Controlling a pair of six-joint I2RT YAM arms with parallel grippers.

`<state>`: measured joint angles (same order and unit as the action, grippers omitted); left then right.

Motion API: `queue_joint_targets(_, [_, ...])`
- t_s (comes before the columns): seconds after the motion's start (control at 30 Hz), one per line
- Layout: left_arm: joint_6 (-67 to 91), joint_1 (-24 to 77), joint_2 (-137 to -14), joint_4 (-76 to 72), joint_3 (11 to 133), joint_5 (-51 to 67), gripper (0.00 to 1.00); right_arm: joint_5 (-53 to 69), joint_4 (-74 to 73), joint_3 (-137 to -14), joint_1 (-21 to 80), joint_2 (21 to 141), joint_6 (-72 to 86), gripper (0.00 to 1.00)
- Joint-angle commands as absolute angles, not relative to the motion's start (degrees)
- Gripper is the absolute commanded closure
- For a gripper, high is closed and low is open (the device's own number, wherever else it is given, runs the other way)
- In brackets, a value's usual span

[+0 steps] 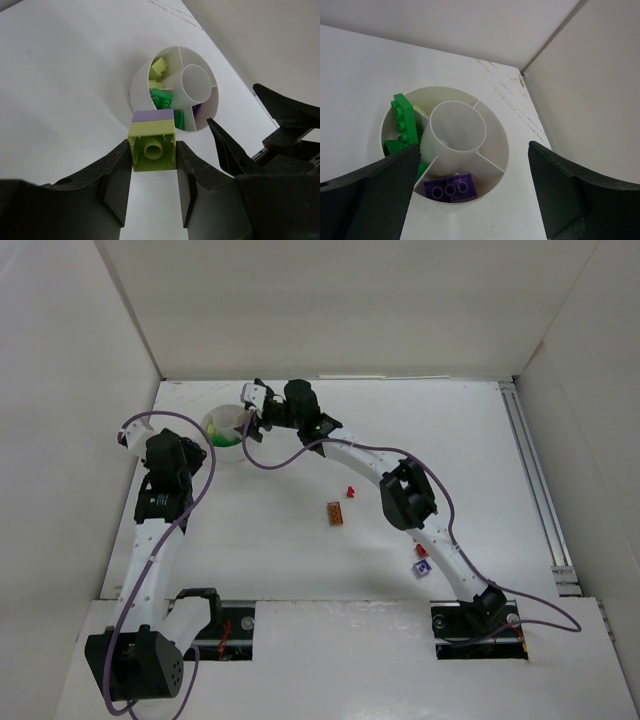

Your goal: Sort the legos into containers by color

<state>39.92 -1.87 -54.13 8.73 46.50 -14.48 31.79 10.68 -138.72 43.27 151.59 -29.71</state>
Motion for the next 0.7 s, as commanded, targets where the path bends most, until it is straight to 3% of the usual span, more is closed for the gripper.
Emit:
queue_joint_targets(0.0, [38.3,-1.9,-53.3,5.0,46.3,-12.0,1.00,31.6,13.5,-138.4,43.7,148.6,-29.1,0.08])
queue_joint_targets(0.17, [32.4,-1.9,-53.3,0.0,45.1,0.0,1.00,39.3,13.5,-126.2,41.5,138.7,-29.1,0.09])
queue_joint_targets(0.3, [28.8,-1.9,-54.0,-7.6,43.1,14.9,1.00,45.4,13.5,-107.9,38.9,126.1,-30.3,0.10])
queue_joint_targets(0.47, [26.8,-1.9,-56.8,-14.6,41.9,31.5,1.00,45.4,13.5,-85.7,39.6,109.2,-32.7,0.12])
queue_joint_targets(0.5, [26.8,-1.9,-57.3,-18.5,40.7,39.1,1.00,45.4,13.5,-83.6,39.6,107.4,-32.7,0.13])
queue_joint_targets(0.67, [31.9,-1.9,-59.5,-29.9,37.8,53.2,1.00,39.6,15.7,-77.2,44.0,100.7,-29.1,0.15])
